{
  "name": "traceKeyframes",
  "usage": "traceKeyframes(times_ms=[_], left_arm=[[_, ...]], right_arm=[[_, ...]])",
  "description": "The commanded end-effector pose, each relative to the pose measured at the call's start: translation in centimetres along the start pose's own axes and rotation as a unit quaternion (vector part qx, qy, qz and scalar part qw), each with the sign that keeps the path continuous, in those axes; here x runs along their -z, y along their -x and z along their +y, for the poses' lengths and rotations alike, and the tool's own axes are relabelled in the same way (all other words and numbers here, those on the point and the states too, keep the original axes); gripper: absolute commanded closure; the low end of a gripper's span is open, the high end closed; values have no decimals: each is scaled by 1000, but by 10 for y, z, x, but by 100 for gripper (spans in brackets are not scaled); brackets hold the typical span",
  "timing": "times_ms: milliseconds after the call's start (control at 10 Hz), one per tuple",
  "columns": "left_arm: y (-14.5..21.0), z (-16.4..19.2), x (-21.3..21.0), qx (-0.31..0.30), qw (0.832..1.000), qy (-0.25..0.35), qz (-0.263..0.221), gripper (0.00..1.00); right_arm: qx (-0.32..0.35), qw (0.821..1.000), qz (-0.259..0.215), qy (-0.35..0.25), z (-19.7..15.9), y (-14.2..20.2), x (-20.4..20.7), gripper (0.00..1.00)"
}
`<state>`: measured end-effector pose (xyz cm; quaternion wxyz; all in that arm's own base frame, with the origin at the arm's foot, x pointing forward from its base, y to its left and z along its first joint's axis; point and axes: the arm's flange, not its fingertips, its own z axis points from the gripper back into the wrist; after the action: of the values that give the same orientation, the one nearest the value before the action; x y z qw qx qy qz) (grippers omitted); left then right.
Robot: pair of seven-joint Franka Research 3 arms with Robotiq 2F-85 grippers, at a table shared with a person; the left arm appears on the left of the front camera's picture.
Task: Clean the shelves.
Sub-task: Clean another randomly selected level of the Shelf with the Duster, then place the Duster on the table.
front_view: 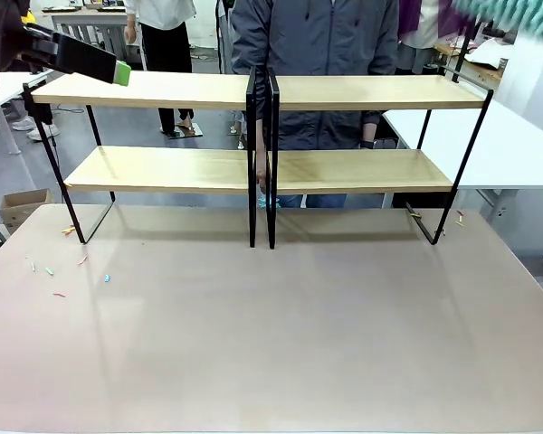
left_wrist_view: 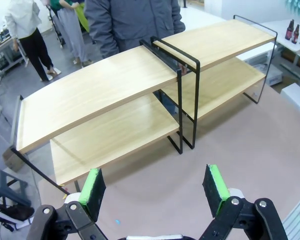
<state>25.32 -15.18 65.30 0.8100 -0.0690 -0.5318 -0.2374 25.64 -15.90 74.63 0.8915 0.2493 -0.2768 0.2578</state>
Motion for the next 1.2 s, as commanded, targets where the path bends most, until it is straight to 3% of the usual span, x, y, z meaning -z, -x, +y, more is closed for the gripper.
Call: traceKeyframes(times_ms=[0, 100, 200, 300, 1100], left_arm=[[3, 0, 1, 0, 1000, -1, -2, 0], [3, 0, 1, 0, 1000, -1, -2, 0], [3, 0, 1, 0, 1000, -1, -2, 0], [3, 0, 1, 0, 1000, -1, -2, 0], [3, 0, 1, 0, 1000, -1, -2, 0]], right_arm=[[-110, 968, -145, -172, -19, 24, 0, 88], [-148, 951, -191, -192, -18, 37, -5, 88], [-126, 943, -261, -162, -20, 42, -6, 88], [-68, 987, -125, -75, -22, 33, -21, 88], [-68, 987, -125, -75, -22, 33, -21, 88]])
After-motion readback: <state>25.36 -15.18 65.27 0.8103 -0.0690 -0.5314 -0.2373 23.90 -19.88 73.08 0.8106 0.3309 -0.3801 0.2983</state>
